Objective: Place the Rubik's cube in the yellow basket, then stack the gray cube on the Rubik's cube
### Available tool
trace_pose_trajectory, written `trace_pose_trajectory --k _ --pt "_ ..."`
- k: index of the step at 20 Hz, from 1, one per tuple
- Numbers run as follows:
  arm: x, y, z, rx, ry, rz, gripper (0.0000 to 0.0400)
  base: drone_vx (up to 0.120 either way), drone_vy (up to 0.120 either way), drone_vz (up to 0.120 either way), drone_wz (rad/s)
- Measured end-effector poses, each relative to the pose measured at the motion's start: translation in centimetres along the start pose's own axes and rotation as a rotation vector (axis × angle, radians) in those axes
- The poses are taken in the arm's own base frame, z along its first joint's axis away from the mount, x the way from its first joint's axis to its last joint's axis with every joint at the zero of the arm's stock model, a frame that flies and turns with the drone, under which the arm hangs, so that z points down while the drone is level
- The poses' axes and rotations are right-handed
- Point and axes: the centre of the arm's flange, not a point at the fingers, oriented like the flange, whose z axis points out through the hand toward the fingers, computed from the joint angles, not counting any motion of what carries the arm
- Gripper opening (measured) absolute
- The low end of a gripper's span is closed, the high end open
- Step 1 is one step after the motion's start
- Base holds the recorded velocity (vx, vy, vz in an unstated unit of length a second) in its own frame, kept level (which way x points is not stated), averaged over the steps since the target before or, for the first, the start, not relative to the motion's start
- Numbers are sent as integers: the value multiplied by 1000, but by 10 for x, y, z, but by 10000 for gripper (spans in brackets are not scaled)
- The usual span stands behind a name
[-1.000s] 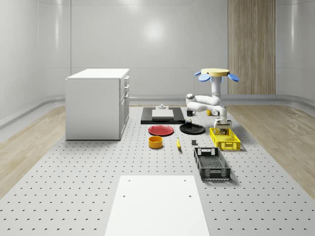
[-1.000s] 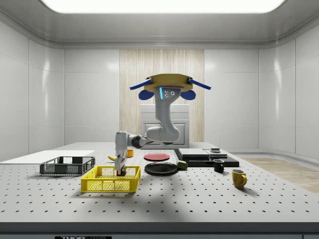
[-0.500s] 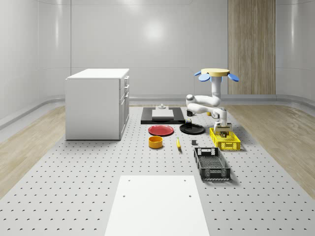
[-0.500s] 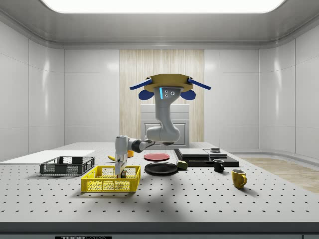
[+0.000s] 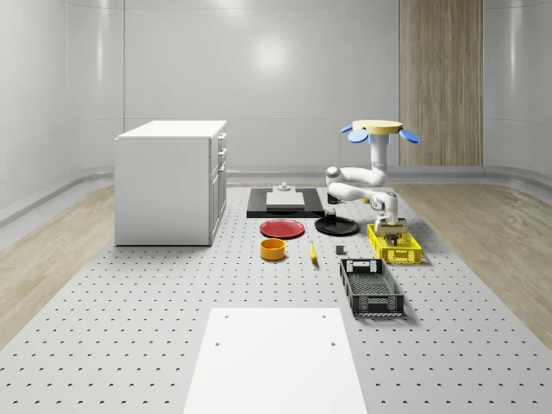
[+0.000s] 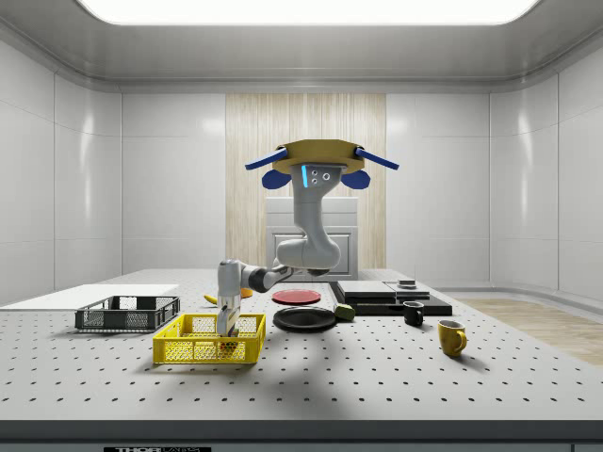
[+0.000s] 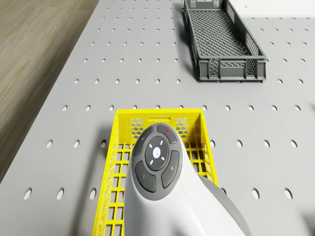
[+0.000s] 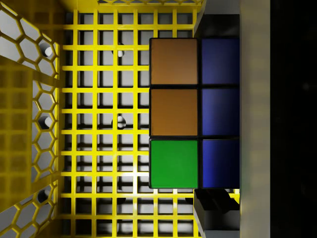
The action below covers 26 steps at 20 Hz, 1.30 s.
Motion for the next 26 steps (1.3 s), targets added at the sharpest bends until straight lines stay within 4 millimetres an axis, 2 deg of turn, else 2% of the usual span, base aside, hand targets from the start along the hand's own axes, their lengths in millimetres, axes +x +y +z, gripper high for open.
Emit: trace_pose_trajectory --k 12,18,26 --pt "0 0 1 0 0 0 399 0 0 0 0" --pt "0 0 1 0 0 0 400 20 0 120 0" --pt "0 0 2 0 0 0 400 120 -120 120 0"
